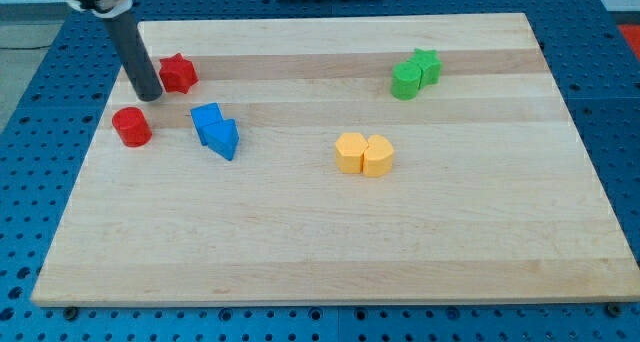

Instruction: Separate the red blocks from the blue blocks

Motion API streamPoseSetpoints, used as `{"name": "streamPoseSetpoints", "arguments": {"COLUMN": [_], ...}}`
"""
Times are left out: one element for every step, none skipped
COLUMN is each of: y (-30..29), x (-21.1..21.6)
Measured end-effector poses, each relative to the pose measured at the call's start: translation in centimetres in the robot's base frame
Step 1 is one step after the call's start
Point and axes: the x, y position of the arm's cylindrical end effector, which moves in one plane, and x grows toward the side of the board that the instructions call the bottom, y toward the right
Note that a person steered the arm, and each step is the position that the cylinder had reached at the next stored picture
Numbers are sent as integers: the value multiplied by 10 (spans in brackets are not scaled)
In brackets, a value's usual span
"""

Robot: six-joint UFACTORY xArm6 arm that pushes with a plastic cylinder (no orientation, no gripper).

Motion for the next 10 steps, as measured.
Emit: {"name": "streamPoseSetpoints", "arguments": {"y": [-4,24,29,-26,-54,-53,-53,-48,-20,-19], "x": [-14,-44,-59,-47,-22,16,75,127,127,97]}}
